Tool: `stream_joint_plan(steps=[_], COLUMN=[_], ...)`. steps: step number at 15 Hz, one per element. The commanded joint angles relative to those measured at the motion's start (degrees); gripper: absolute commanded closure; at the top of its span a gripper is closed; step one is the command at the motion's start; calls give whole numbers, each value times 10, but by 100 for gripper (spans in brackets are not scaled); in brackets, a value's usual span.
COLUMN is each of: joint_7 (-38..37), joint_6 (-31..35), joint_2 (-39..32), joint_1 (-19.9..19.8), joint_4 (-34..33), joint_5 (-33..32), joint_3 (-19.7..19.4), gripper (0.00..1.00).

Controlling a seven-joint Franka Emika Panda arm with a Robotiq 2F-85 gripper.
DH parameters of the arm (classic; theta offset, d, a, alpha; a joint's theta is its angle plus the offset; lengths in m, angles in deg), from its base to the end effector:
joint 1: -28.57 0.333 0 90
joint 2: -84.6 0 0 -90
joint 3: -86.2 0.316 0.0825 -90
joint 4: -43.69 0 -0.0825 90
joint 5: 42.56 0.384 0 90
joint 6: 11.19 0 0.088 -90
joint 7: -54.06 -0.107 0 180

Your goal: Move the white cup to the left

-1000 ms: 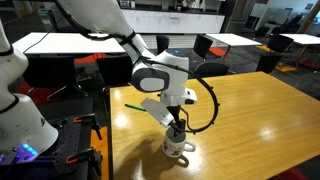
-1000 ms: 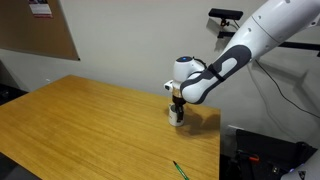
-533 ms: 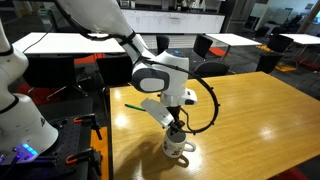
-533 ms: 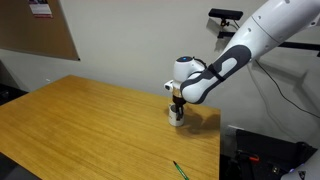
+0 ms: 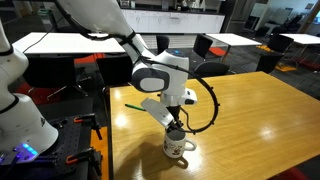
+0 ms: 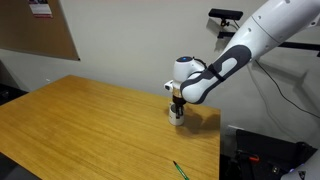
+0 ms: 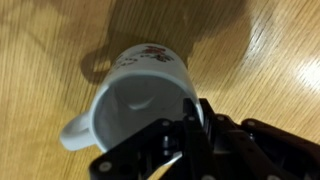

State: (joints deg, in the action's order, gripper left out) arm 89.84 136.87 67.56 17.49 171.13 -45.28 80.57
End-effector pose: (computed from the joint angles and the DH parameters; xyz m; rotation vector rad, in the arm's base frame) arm 0.5331 -0.1593 0.2458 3.0094 0.5749 0.0498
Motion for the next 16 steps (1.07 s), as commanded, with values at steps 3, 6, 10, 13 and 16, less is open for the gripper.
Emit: stream_joint_plan(steps=[3,6,10,13,16], joint_7=[9,13,21,32,50], joint_6=[-5,-5,-7,-6,-8], joint_2=[13,15,18,21,24], joint_1=[-9,-10,-12,-13,-12], joint_4=[6,7,7,9,9], joint_5=[-3,0,5,8,13], joint_3=[13,17,26,36,45], gripper=[98,98,98,98,98])
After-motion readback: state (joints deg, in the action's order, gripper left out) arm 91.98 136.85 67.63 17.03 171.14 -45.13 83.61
